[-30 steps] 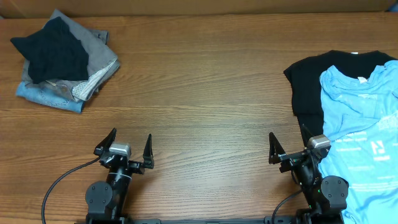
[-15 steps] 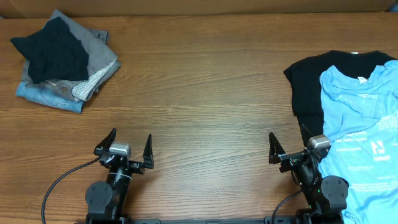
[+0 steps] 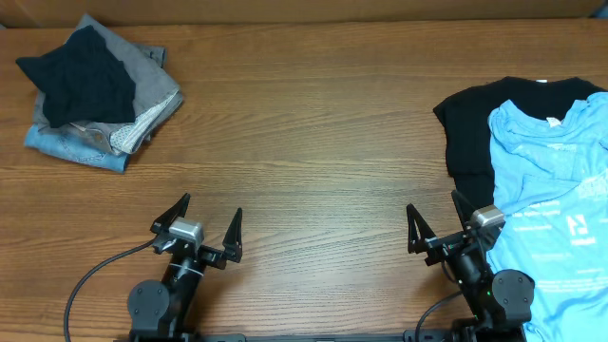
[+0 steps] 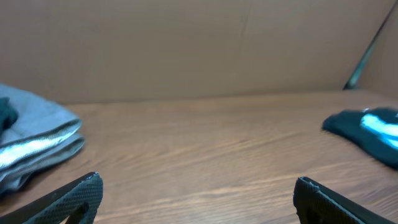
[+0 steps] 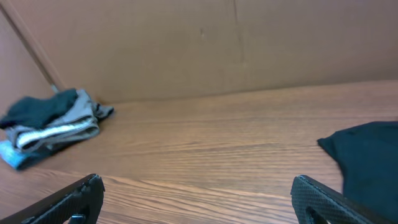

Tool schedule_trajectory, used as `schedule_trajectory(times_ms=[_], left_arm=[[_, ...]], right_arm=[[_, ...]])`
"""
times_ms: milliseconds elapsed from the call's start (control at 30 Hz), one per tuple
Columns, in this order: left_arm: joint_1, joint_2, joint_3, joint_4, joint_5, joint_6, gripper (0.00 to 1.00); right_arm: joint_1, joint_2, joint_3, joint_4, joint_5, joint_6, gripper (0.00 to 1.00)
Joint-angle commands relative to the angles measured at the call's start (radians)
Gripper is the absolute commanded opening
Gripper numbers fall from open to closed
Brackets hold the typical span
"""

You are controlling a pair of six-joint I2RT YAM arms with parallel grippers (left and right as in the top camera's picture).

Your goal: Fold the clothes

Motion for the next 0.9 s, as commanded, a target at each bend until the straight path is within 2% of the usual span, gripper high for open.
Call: schedule_trajectory(times_ms=[0,100,200,367,533,667,733,867], left_arm=[[0.006,0.001,0.158,-0.003,0.032,-0.048,1.00],[0.006,0.068,0.306,-0.078,-0.044,-0.045,1.00],[0.006,0.214,0.479,-0.182,-0.071,-0.013,1.00],[0.006,0.557,0.811,-0.434,-0.043,-0.002,1.00],[0.006,0.888,1.162,-0.727,0.020,0.002,1.00],[0.006,1.110,1.419,-0.939,0.018,0.006,1.00],[0.006,1.187,1.497,-0.996,0.019,0.005,1.00],[0.006,1.279,1.556,-1.049,0.103,0.004,1.00]], right_arm=[[0.006,-0.003,0.147,-0.013,-0.027,0.072,1.00],[0.005,0.056,0.298,-0.129,-0.001,0.065,1.00],[0.005,0.192,0.481,-0.318,0.106,0.065,1.00],[0.003,0.552,0.822,-0.621,0.261,0.058,1.00],[-0.050,0.960,1.166,-0.826,0.264,0.056,1.00],[-0.103,1.260,1.415,-0.954,0.101,0.058,1.00],[-0.108,1.367,1.489,-0.986,0.105,0.030,1.00],[-0.163,1.533,1.535,-0.943,0.180,0.106,1.00]])
